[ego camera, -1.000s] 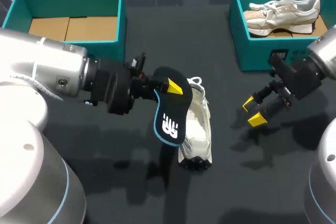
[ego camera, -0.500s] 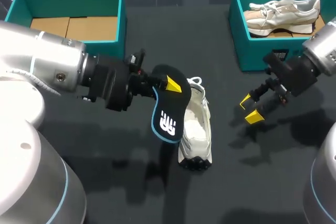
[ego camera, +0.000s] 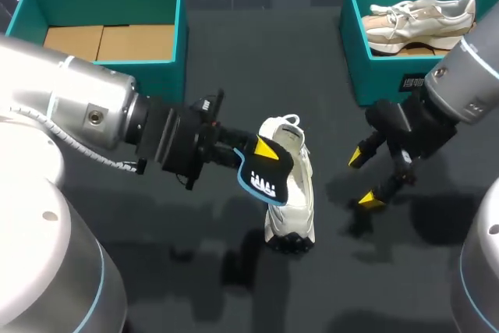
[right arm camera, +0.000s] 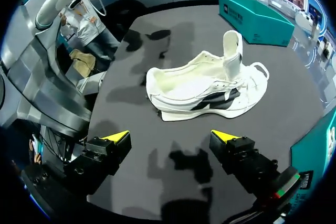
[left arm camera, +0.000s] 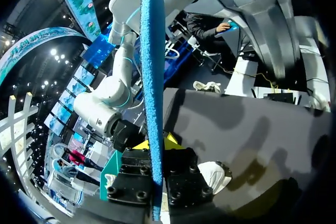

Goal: Take the shoe out of the shoebox, open the shoe tongue, remove and reinsert the insole, then place the shoe into the shoebox

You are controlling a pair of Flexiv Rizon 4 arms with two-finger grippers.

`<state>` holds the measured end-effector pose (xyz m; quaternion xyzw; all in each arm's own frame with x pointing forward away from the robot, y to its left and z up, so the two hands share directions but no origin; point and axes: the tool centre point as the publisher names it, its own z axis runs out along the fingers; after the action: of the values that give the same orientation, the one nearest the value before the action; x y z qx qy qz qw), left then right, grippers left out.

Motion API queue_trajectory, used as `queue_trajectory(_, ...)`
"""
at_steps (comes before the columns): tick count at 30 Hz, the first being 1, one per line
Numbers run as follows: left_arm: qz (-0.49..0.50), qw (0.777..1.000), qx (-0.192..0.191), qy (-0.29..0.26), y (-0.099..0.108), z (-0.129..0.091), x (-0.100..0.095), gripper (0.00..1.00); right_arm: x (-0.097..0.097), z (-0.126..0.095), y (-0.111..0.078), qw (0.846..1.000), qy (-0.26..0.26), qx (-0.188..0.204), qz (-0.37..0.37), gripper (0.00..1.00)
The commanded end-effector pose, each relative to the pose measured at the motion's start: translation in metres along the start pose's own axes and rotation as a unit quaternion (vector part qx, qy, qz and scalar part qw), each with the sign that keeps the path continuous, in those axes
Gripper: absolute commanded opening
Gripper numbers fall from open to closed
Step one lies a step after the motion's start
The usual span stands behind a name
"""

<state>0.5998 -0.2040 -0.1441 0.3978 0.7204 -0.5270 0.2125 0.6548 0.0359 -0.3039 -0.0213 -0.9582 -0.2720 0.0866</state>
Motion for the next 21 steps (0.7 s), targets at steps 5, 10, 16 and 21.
queue_trajectory(5, -0.027, 1.0, -0.007, 0.005, -0.008, 0.014, 0.021, 0.0, 0.021, 0.005, 0.01, 0.99, -0.123, 0.059, -0.042, 1.0)
queue_trajectory(10, -0.035, 0.999, -0.003, 0.008, -0.009, 0.021, 0.029, 0.0, 0.023, 0.01, 0.012, 0.987, -0.144, 0.062, -0.043, 1.0)
queue_trajectory(16, -0.044, 0.999, 0.0, 0.005, 0.0, 0.029, 0.04, 0.0, 0.018, 0.02, 0.016, 0.985, -0.153, 0.075, -0.03, 1.0)
queue_trajectory(21, -0.034, 0.999, 0.006, -0.003, 0.01, 0.036, 0.045, 0.0, 0.009, 0.026, 0.019, 0.986, -0.151, 0.076, -0.009, 1.0)
